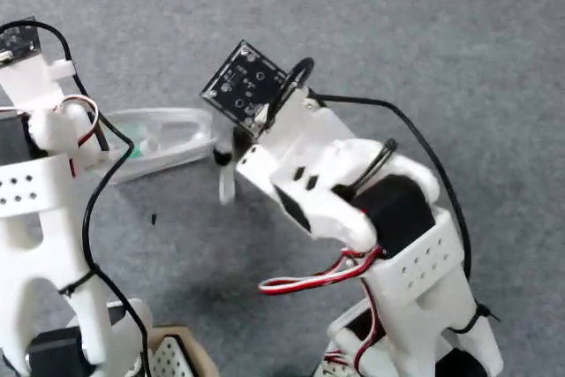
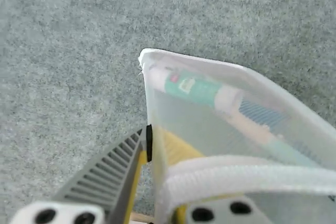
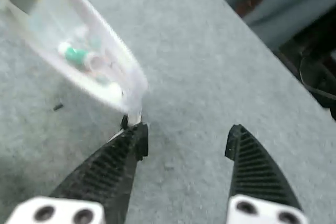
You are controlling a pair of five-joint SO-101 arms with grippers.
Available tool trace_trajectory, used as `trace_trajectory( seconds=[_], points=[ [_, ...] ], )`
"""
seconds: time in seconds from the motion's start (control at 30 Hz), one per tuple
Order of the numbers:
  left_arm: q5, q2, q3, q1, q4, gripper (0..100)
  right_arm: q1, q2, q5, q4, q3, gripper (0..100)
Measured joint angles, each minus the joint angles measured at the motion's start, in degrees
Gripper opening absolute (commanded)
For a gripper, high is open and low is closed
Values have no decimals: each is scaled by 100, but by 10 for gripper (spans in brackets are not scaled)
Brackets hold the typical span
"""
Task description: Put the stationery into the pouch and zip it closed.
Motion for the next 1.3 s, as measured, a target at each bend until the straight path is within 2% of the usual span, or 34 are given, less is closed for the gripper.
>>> trace_trajectory(
  seconds=[0.2,0.4,0.67,1.0,1.3],
  points=[
    [44,53,-53,53,9,27,70,0,0,571,-9,255],
    [44,62,-53,527,35,27,70,0,0,668,536,255],
    [26,105,-53,941,35,27,97,0,-97,-387,1943,255],
    [-18,114,-53,1152,35,27,105,0,-492,-1178,2136,254],
    [-18,114,-53,1160,35,27,835,0,-519,-2426,3376,253]
  ],
)
